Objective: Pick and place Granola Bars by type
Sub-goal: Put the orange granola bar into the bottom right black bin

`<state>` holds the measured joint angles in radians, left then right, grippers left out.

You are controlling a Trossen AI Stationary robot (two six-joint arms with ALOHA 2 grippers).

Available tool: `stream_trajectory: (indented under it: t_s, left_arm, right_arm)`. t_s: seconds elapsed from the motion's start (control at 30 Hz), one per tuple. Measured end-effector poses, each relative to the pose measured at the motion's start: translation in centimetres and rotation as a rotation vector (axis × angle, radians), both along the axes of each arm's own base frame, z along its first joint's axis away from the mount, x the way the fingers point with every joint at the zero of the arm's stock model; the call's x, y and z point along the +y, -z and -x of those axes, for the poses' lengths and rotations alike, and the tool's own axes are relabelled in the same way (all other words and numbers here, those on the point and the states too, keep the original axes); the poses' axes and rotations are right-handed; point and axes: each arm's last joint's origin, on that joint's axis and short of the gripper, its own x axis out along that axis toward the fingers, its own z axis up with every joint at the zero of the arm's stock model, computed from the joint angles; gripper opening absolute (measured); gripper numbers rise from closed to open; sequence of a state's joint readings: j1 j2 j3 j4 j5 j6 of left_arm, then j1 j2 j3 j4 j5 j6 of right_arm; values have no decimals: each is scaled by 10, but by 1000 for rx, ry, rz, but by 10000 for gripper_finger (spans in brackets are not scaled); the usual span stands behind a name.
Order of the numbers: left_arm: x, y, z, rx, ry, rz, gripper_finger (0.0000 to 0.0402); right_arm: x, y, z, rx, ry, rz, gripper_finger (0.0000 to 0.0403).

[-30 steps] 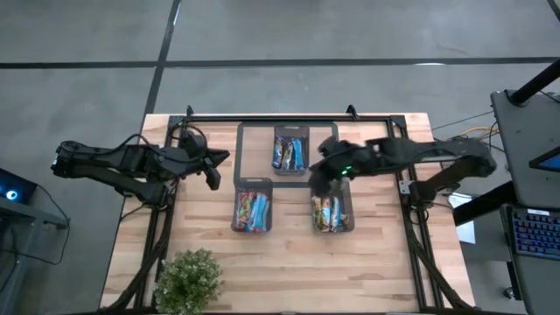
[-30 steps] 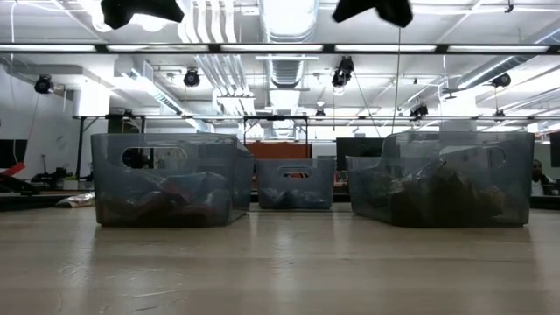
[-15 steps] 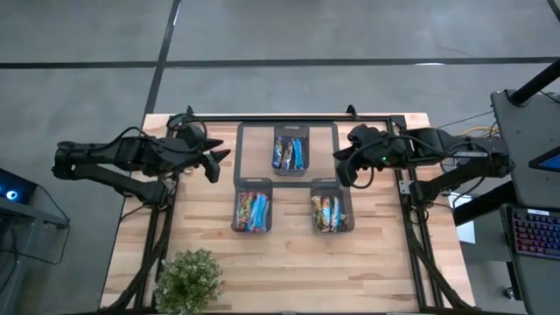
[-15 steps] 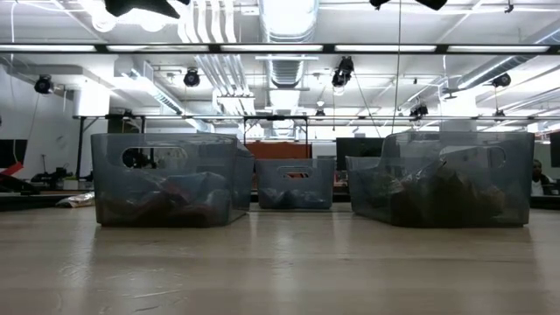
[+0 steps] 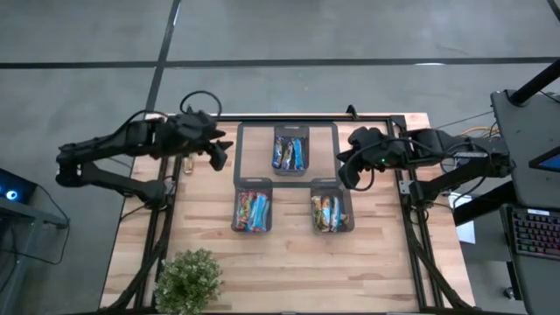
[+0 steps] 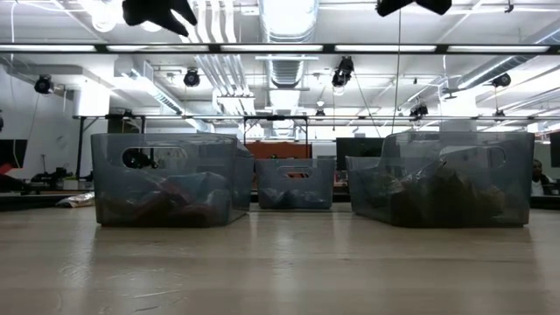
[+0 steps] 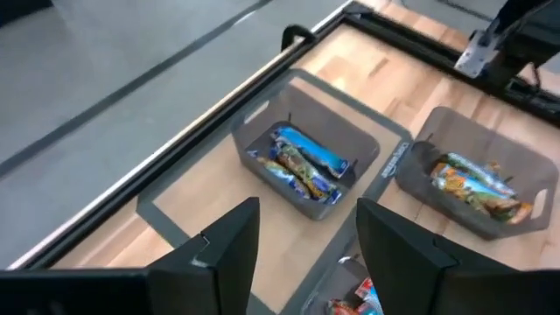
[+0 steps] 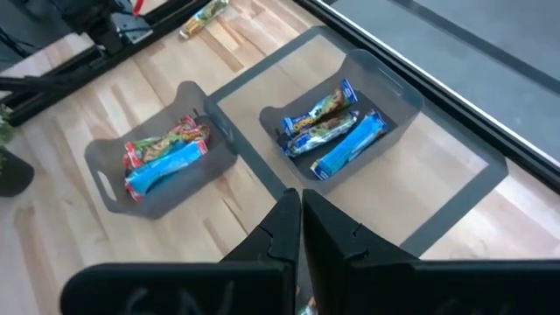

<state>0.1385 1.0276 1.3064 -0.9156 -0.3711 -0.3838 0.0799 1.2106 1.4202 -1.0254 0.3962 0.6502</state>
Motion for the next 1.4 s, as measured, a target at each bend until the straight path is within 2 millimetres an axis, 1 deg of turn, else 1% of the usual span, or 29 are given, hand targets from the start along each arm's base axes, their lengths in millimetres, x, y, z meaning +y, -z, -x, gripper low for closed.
stream_trajectory:
  t_s: [0.2,0.43,0.6,0.77,0.93,1.1,1.23,1.4]
  left_arm:
    - [24,5,-4,48,-15,7,175]
    - [62,16,0,117,-116,75,174]
    - [90,33,7,190,-267,227,174]
    - [108,54,10,297,-426,388,174]
    - [117,69,5,374,-489,467,175]
    - [120,80,2,459,-505,514,175]
    - [114,89,5,479,-526,538,175]
    - [100,102,21,424,-613,538,175]
  right_arm:
    - [0,9,1,25,-2,-3,8]
    - [0,12,1,29,-6,-9,8]
    - [0,12,1,30,-6,-9,8]
    - [0,12,2,33,-8,-7,8]
    - [0,13,2,37,-8,-6,8]
    - [0,14,1,41,-8,-6,8]
    - [0,17,1,53,-8,-5,8]
    - [0,25,0,74,-7,-4,8]
